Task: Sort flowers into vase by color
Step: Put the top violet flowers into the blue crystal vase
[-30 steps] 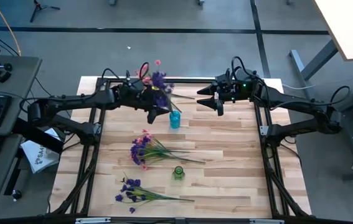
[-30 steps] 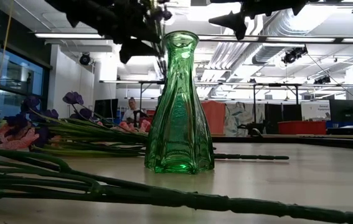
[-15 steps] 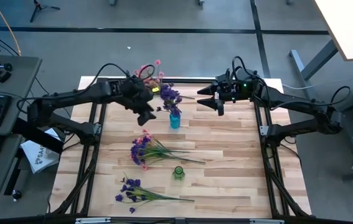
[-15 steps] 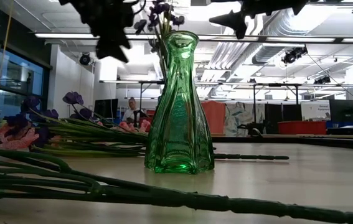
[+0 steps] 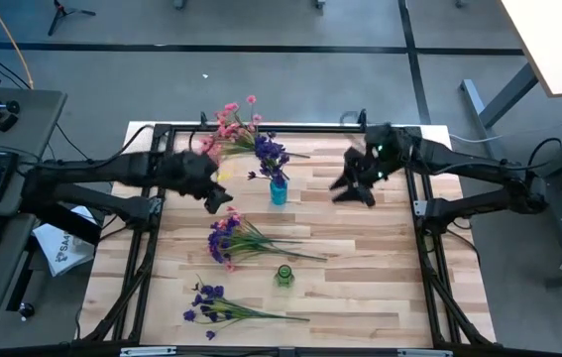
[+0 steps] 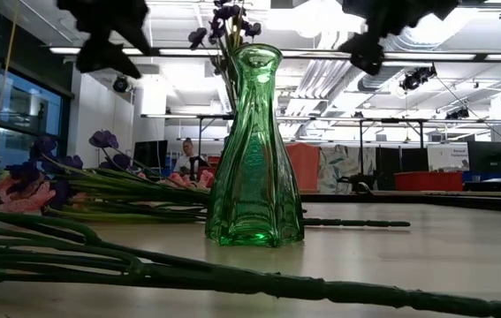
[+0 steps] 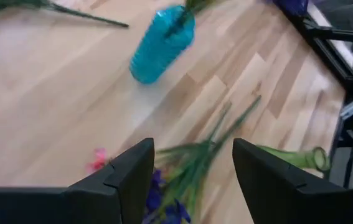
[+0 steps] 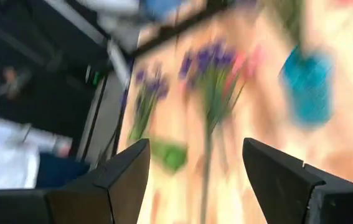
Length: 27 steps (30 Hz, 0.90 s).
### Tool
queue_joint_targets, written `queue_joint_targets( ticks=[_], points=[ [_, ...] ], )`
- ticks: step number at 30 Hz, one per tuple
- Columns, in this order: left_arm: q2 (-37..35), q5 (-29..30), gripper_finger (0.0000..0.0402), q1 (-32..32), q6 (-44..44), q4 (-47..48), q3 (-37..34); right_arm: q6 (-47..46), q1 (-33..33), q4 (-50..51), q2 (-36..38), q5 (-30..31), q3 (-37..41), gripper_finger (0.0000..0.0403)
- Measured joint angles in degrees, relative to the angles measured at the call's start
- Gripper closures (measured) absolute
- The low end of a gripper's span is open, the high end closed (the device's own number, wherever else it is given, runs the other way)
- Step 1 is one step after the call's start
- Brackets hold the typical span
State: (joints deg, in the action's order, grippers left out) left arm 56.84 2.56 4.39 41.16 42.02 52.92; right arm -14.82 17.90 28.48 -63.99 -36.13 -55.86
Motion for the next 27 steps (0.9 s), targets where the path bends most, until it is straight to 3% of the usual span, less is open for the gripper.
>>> queue_joint_targets(
  ticks=[5, 12, 19, 27],
  points=[
    [-4.48, 7.49, 0.02, -9.45, 6.74, 0.11, -5.27, 0.6, -11.44, 3.98, -2.14, 2.06, 0.0, 0.0151],
    [-8.48, 12.58, 0.02, -15.86, 9.08, -1.98, -11.2, -1.54, -24.96, -3.83, -10.73, 22.71, 0.02, 0.0151],
    [-12.99, 11.04, 0.02, -19.6, 4.8, -5.63, -13.27, -8.62, -25.99, -14.74, -23.64, 26.68, 0.07, 0.0151],
    [-16.12, 16.91, 0.02, -22.88, 4.71, -10.19, -13.46, -0.13, -24.89, -26.59, -36.4, 32.05, 0.09, 0.0151]
  ],
)
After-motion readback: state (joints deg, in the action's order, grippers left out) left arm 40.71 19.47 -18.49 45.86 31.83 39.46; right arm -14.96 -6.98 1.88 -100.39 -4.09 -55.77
